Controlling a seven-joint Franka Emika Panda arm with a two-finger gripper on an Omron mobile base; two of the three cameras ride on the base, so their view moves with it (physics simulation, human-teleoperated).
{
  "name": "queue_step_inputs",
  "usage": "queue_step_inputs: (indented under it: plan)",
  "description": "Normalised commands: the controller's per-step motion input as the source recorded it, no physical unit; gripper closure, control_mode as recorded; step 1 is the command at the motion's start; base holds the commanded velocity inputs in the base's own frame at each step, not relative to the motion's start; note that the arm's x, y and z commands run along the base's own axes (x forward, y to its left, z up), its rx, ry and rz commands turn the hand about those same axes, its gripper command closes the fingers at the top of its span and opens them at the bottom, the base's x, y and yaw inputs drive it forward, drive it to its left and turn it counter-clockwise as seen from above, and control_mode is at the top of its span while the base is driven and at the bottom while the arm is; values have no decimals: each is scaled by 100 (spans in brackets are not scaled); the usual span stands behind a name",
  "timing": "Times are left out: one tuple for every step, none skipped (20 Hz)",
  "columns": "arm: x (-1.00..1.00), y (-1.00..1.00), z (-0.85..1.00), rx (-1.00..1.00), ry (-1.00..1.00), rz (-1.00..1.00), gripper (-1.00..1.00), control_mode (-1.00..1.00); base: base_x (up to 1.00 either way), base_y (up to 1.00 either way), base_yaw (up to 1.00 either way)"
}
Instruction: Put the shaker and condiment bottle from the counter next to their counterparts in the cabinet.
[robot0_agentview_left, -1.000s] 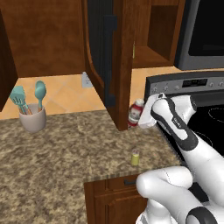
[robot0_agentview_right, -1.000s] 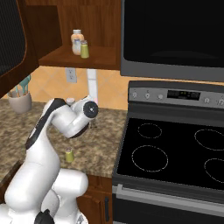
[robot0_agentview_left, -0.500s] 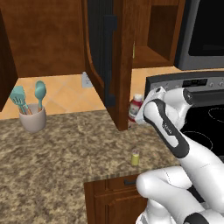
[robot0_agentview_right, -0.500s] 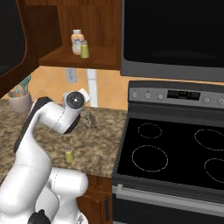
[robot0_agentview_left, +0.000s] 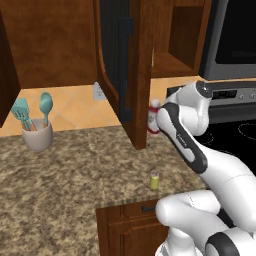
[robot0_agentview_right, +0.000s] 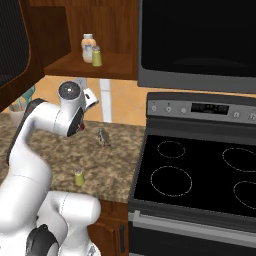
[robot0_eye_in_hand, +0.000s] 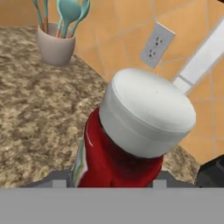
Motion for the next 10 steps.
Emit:
queue_step_inputs:
  plan:
    - [0,0,46,0,18,-16,100,-100,0,0,0]
    - [0,0,47,0,16,-16,100,-100,0,0,0]
    - [0,0,46,0,13,-16,100,-100,0,0,0]
    - [0,0,47,0,12,-16,100,-100,0,0,0]
    - [0,0,44,0,11,-17,100,-100,0,0,0]
    - [0,0,41,0,10,-17,100,-100,0,0,0]
    - [0,0,41,0,8,-17,100,-100,0,0,0]
    - [0,0,38,0,5,-17,100,-100,0,0,0]
    - [0,0,39,0,4,-18,100,-100,0,0,0]
    - [0,0,36,0,2,-19,100,-100,0,0,0]
